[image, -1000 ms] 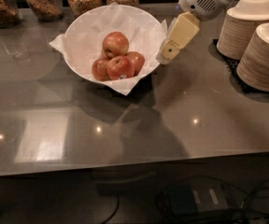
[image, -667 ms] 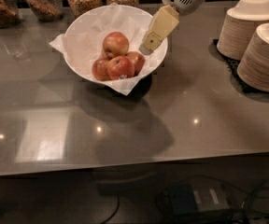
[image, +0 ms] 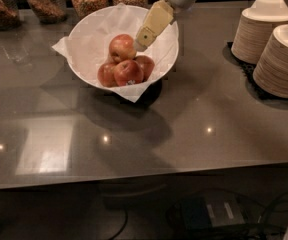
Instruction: Pick apple from white bowl
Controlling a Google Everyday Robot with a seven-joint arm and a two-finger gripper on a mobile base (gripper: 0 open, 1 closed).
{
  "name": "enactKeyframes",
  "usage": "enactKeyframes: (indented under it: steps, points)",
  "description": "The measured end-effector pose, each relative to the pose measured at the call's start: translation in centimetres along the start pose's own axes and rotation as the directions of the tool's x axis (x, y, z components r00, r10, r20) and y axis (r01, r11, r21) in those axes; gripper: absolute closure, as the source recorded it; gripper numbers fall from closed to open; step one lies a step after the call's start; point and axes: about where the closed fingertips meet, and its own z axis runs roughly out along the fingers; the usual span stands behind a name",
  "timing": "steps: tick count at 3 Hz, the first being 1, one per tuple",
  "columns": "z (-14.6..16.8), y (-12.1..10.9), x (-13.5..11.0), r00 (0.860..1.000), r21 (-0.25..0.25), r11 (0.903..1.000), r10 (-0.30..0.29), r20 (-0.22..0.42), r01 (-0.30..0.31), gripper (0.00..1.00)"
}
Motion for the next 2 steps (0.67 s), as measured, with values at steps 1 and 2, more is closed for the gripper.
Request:
enactKeyframes:
  steps: [1,2]
  points:
    - [0.8,0.1,-0.3,1.0,0.012,0.9999,-0.001,0.027,0.0,0.0]
    - [2.7,0.4,-0.9,0.996,0.026,0.9996,0.008,0.093,-0.011,0.0]
